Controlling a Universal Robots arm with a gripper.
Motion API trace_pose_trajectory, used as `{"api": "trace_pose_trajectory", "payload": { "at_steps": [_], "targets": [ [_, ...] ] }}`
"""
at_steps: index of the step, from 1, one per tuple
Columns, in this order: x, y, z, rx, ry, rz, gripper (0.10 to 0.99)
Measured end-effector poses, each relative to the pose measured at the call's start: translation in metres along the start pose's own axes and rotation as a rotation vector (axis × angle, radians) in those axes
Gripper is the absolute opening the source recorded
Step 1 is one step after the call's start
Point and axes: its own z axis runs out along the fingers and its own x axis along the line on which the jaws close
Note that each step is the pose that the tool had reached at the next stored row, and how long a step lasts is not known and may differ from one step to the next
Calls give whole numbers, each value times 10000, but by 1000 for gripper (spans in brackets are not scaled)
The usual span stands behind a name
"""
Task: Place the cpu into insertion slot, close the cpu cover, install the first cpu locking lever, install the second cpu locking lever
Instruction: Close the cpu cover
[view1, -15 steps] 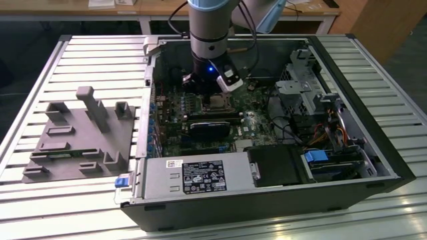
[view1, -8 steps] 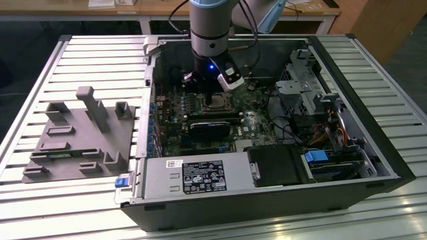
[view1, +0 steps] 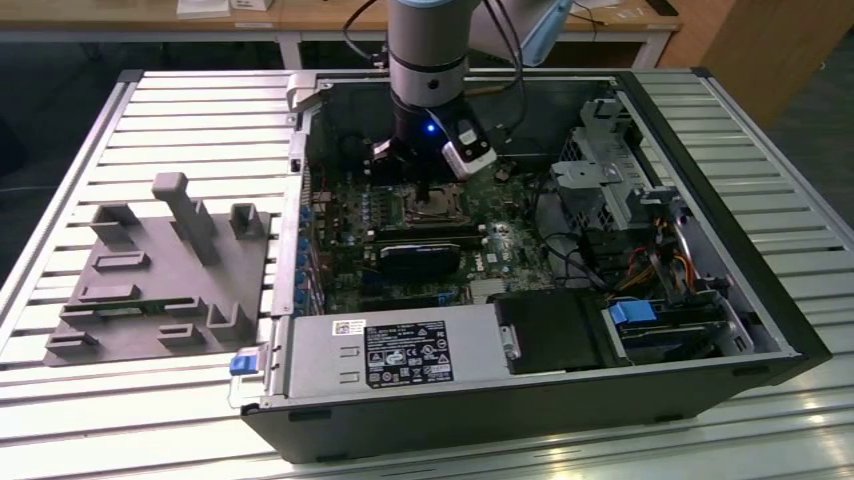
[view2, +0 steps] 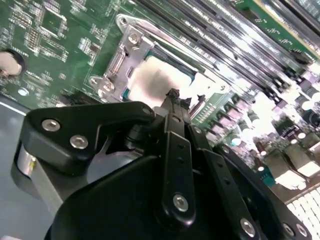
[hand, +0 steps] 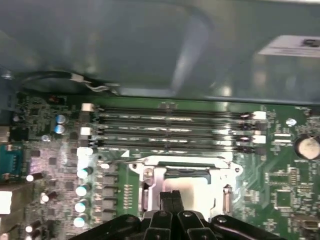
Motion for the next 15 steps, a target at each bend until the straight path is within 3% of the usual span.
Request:
{"api": "trace_pose_trajectory", "payload": {
  "at_steps": [6, 15],
  "targets": [
    [-179, -4, -7, 1, 127, 9, 102],
    [-199, 19, -264, 0, 141, 11, 102]
  ]
}}
